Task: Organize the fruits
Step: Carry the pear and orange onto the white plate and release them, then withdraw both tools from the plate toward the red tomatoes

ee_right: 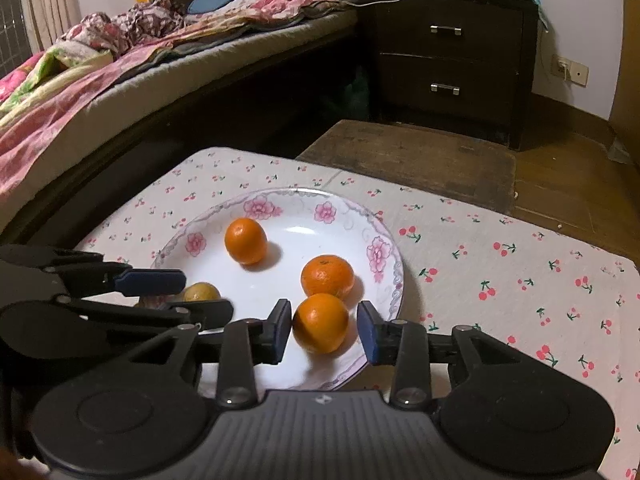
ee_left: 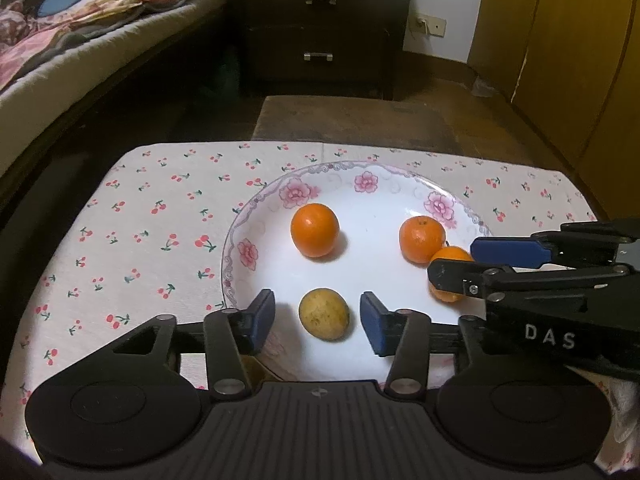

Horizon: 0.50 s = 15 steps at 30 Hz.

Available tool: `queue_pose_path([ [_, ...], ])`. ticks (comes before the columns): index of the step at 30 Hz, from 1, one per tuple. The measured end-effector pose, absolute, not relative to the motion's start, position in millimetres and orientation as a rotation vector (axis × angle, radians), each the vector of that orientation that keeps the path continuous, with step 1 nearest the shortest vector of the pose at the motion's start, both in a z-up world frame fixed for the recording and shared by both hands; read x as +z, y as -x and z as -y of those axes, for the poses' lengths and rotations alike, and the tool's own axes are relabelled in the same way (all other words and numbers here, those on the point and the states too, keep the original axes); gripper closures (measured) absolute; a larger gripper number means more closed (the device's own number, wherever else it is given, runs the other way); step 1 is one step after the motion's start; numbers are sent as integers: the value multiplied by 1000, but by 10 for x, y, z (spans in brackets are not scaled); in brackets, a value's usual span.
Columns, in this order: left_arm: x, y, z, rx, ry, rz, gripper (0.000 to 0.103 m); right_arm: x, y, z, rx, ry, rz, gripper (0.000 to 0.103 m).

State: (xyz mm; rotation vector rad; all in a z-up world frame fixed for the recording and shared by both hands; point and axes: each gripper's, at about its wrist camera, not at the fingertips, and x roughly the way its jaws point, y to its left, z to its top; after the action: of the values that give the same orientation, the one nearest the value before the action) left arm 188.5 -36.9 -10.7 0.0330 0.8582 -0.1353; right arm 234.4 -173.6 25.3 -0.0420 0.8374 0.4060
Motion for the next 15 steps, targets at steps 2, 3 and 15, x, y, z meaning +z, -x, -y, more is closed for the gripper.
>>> queue_pose_path([
  [2, -82, -1875, 359, -135, -30, -851, 42, 283, -2340, 1757, 399, 27, -830, 65],
  [3, -68, -1869, 357, -135, -29, -848, 41, 301, -2335, 1768, 398, 21, -825, 64],
  [15, 136, -1774, 324, -151, -11, -802, 36, 512, -2236, 1828, 392, -7, -771, 63],
])
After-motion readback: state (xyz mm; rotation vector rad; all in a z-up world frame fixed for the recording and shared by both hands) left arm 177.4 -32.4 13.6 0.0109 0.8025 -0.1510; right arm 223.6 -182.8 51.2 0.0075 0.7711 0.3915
